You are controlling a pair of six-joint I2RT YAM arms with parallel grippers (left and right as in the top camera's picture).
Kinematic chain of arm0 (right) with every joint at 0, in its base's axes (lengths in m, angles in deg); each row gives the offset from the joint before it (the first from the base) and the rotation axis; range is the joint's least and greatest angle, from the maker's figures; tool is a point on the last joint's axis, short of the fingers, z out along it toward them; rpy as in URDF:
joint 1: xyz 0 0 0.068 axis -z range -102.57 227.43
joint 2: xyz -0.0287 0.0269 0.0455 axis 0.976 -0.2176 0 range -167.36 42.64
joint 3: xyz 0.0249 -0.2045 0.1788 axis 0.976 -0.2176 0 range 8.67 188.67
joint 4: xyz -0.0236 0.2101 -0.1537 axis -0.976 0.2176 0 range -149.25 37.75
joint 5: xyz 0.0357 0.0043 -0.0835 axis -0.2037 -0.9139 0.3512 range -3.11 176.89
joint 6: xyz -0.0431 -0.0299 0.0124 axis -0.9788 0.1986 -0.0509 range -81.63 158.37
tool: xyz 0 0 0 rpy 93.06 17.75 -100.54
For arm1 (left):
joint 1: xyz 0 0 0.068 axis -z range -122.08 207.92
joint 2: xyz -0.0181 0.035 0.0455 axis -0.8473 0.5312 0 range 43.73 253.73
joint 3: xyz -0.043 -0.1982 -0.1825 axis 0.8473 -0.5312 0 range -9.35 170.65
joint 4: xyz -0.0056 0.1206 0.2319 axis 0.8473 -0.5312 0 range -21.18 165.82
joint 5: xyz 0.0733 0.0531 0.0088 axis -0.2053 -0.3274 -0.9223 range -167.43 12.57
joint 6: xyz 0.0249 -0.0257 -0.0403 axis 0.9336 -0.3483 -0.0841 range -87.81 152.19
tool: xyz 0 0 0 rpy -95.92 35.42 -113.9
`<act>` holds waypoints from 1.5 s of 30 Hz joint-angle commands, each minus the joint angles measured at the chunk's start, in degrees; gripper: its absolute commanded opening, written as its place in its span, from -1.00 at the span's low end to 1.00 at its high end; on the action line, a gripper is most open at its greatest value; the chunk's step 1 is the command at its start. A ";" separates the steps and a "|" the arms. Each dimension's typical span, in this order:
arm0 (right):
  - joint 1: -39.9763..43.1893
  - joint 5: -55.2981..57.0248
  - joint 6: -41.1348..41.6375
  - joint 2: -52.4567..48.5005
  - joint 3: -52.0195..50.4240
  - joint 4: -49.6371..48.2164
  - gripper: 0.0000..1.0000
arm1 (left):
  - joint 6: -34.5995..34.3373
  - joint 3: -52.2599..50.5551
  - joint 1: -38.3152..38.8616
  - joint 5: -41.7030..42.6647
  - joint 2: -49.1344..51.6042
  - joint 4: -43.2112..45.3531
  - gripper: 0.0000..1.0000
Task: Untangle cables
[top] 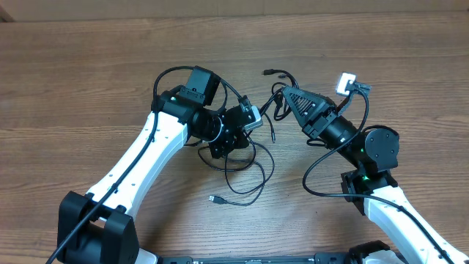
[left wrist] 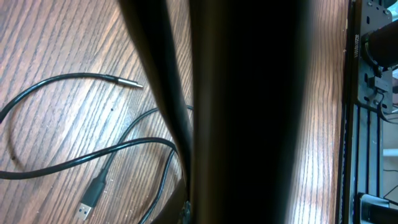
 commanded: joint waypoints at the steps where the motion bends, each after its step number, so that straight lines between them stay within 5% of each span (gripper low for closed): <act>1: 0.17 3.50 1.44 0.52 0.79 -1.18 -0.93 | -0.79 -0.85 -0.28 0.37 -0.09 -0.28 -0.91; 17: 0.22 16.68 4.48 0.52 0.79 3.08 -0.92 | -0.81 -0.90 -0.28 0.17 -0.09 -0.96 -0.91; 23: 0.22 20.02 3.72 0.52 0.79 13.07 -0.92 | -0.81 -0.90 -0.28 0.20 -0.09 -2.23 -0.92; 24: 0.22 20.06 3.67 0.52 0.79 15.15 -0.84 | -0.81 -0.90 -0.28 0.20 -0.09 -2.23 -0.91; 27: 0.22 20.20 3.56 0.52 0.79 24.74 0.39 | -0.81 -0.90 -0.31 0.20 -0.09 -2.16 -0.92; 29: 0.22 20.20 3.34 0.52 0.79 29.27 0.95 | -0.81 -0.90 -0.31 0.17 -0.09 -2.27 -0.92; 39: 0.22 17.99 1.99 0.52 0.79 46.86 1.00 | -2.99 -0.90 -0.72 0.02 -0.09 -1.55 -0.91; 45: 0.22 13.79 -0.76 0.52 0.79 48.59 1.00 | -15.93 -0.90 -2.45 -8.00 -0.09 1.60 -0.91</act>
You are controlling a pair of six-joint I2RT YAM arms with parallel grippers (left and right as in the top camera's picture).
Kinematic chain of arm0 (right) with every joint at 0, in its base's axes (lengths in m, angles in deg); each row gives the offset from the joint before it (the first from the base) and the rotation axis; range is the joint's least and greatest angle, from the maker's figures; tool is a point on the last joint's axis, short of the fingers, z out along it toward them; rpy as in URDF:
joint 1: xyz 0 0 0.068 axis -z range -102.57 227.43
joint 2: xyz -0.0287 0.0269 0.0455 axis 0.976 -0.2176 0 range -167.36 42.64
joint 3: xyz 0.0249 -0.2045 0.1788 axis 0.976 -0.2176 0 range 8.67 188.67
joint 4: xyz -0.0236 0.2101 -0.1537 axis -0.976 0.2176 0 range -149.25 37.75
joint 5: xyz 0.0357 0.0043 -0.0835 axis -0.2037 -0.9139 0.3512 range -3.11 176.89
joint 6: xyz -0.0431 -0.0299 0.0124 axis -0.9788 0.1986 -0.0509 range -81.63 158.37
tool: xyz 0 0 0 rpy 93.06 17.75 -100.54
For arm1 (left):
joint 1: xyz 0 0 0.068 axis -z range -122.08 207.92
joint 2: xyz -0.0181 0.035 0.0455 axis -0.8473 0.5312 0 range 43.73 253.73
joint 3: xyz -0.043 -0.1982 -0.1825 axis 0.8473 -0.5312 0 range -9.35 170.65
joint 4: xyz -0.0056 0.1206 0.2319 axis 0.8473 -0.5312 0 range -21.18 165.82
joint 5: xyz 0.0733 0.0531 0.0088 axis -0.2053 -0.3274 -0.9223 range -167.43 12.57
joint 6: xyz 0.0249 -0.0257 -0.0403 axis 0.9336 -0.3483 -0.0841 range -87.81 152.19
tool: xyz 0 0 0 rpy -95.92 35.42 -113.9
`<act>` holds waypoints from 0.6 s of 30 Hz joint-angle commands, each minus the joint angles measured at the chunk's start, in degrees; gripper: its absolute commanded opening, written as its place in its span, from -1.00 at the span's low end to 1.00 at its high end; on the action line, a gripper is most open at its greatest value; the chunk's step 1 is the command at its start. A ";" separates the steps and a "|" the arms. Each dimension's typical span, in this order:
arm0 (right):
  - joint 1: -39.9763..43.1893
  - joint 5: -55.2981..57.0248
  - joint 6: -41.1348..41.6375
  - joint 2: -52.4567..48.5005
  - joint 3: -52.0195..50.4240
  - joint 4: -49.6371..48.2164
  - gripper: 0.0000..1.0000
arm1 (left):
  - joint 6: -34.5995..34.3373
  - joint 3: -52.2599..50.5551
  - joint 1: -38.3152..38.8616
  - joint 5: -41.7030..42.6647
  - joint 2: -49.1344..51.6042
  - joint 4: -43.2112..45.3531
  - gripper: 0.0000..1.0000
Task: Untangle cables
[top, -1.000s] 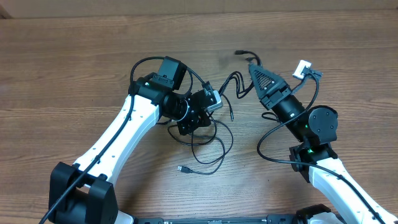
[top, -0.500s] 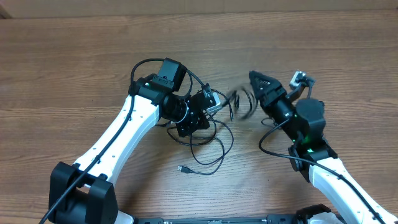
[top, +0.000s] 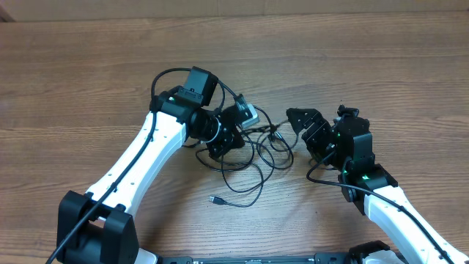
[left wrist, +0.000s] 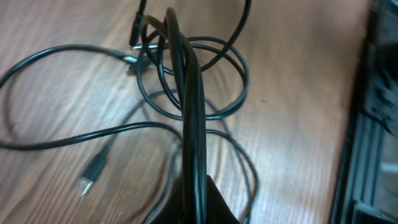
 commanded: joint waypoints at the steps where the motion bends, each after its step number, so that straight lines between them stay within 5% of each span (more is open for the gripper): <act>1: 0.20 -3.89 -2.01 0.46 0.57 0.07 1.00 | -12.92 -0.31 -1.73 -7.80 -0.09 2.01 -0.92; 5: 0.13 -7.13 -1.99 0.46 0.57 0.66 1.00 | -23.02 -0.31 -3.39 -15.02 -0.09 3.78 -0.92; 13: 0.13 -12.92 -1.97 0.46 0.57 1.46 1.00 | -24.09 -0.31 -3.82 -12.96 -0.09 4.28 -0.91; 16: 0.13 -13.49 -1.97 0.46 0.57 1.49 1.00 | -24.09 -0.31 -3.76 -13.03 -0.09 4.37 0.05; 17: 0.13 -13.49 -1.97 0.46 0.57 1.49 1.00 | -24.06 -0.31 -3.78 -13.05 -0.09 4.35 0.80; 18: 0.13 -13.46 -1.97 0.46 0.57 1.49 1.00 | -23.98 -0.31 -3.78 -13.09 -0.09 4.33 1.00</act>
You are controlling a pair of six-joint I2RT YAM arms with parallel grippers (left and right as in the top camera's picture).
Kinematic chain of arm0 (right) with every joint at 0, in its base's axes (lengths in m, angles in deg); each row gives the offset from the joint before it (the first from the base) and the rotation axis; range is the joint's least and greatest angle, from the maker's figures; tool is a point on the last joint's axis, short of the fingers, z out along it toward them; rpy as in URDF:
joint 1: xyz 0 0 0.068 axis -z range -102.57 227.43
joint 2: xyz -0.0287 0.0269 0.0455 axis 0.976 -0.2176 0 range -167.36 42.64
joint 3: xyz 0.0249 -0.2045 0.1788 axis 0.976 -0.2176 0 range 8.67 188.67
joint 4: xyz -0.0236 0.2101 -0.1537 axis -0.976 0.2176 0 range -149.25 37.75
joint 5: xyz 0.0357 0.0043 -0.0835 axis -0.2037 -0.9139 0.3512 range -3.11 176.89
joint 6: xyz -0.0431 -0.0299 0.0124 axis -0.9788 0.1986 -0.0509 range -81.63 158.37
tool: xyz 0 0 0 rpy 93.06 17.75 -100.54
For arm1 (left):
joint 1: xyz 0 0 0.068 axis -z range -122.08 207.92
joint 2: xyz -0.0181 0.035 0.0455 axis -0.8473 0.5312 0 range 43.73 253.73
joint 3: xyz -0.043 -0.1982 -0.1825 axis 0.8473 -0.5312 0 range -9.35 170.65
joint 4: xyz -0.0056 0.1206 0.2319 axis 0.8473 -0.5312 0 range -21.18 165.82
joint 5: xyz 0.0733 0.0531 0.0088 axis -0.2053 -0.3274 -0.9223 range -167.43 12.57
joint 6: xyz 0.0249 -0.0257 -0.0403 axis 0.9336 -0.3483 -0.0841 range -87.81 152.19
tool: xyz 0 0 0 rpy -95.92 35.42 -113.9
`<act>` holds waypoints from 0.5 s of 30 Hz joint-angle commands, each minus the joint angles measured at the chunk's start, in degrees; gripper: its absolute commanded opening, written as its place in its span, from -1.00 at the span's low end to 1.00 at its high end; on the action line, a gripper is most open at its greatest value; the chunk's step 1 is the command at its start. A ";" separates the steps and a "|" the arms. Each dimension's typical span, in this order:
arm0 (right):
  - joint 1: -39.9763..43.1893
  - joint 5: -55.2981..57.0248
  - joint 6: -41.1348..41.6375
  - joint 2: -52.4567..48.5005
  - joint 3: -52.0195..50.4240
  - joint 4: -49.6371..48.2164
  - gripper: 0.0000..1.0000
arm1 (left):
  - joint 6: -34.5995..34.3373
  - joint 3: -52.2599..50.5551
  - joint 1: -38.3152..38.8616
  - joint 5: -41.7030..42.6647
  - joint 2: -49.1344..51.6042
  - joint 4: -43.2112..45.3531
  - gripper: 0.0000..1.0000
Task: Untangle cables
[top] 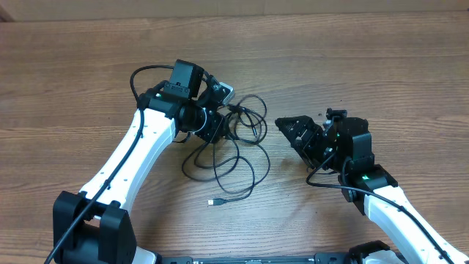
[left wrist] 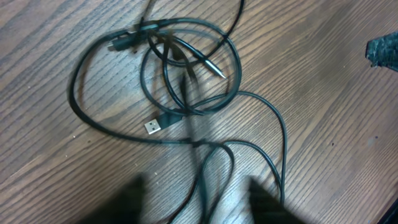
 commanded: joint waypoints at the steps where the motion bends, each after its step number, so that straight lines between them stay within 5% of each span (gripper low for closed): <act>1: 0.15 -1.53 -0.42 0.46 0.57 -0.31 1.00 | -1.11 -0.26 0.11 -0.24 -0.09 0.11 1.00; 15: 0.02 -3.37 -0.39 0.46 0.57 -0.35 1.00 | -3.21 2.62 -2.69 -0.81 -0.20 2.29 1.00</act>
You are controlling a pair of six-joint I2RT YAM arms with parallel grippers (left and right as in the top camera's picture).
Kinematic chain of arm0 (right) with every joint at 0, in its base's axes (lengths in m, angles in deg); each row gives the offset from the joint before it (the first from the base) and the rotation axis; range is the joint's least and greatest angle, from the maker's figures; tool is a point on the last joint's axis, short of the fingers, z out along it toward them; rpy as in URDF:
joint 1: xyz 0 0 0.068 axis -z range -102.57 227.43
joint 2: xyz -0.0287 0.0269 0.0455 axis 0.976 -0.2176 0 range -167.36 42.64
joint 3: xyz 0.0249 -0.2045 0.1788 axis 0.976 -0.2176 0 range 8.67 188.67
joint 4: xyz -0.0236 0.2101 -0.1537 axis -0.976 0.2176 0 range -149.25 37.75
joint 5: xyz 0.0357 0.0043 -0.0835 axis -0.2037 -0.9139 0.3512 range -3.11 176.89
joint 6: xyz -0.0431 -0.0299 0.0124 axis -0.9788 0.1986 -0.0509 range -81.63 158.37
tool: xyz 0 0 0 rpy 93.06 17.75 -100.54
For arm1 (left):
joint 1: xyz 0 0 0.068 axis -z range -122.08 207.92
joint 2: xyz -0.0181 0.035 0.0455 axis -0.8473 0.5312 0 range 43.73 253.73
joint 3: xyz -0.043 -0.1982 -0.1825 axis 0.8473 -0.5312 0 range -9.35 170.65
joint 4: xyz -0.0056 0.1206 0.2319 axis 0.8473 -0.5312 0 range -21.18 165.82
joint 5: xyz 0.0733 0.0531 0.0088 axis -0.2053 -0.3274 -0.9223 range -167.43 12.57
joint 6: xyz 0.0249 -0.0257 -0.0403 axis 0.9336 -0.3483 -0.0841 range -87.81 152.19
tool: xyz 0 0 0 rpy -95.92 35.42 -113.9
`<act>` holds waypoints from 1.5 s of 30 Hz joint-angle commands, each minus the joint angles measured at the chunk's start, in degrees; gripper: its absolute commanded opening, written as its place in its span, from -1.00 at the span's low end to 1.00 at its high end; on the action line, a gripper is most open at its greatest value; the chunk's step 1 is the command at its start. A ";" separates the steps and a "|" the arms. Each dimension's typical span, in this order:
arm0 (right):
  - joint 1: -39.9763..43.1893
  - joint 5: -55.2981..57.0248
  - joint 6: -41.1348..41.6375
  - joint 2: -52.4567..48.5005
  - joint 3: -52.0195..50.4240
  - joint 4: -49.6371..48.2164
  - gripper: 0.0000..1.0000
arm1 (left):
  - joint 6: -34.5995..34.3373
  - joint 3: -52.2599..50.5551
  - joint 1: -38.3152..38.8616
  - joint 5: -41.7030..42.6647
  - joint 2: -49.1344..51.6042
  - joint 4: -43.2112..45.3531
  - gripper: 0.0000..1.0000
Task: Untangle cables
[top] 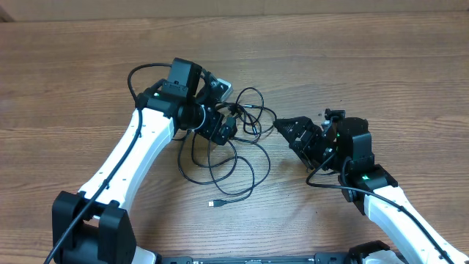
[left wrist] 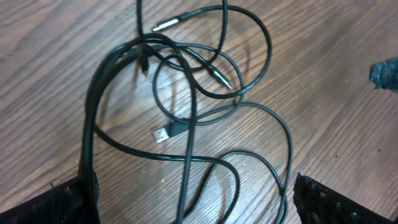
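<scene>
The black cables [top: 236, 147] lie in a loose tangle of loops on the wooden table. One USB plug [top: 214, 200] trails toward the front, and another USB plug [left wrist: 163, 134] lies inside the loops with a thin jack plug [left wrist: 221, 78]. My left gripper [top: 223, 128] hovers over the tangle's back left; its fingers [left wrist: 53, 202] are spread wide, so the gripper [left wrist: 199, 208] is open. One thick strand [left wrist: 96, 137] runs up along the left finger. My right gripper [top: 284, 129] points at the tangle's right side, holding nothing visible; its jaw gap is not readable.
The left arm [top: 139, 154] reaches in from the front left and the right arm [top: 366, 176] from the front right. Their own black supply cords [top: 143, 73] loop beside the wrists. Bare wood [top: 366, 59] surrounds the tangle.
My left gripper's fingers stand wider apart than before, and the loops beneath have shifted a little. The right gripper has come slightly closer to the tangle's right side.
First both grippers had the tangle between them, the right one raised at the back right among the strands. Then the right gripper was clear, off to the right, while the left still gripped strands. Later the left had moved back-left, the cables spread below; now it is open.
</scene>
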 commanded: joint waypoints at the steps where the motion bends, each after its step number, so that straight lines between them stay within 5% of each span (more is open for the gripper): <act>1: -0.11 -1.42 -0.37 0.46 0.57 -0.59 1.00 | -2.45 2.80 -2.21 -0.59 -0.20 0.57 0.99; 15: -6.10 0.52 1.25 -0.85 0.57 -10.73 1.00 | -5.92 5.97 -12.66 -0.59 -0.17 2.01 0.99; 31: -15.39 0.98 6.32 -22.23 1.05 -36.50 1.00 | -5.92 5.97 -13.77 -0.57 -0.13 1.44 1.00; 39: -20.39 11.28 7.43 -26.91 3.67 -38.18 1.00 | -5.92 5.97 -13.77 -0.57 -0.13 1.44 1.00; 45: -24.79 20.11 7.58 -27.67 3.74 -41.68 0.82 | -5.92 5.97 -13.77 -0.57 -0.13 1.44 0.99</act>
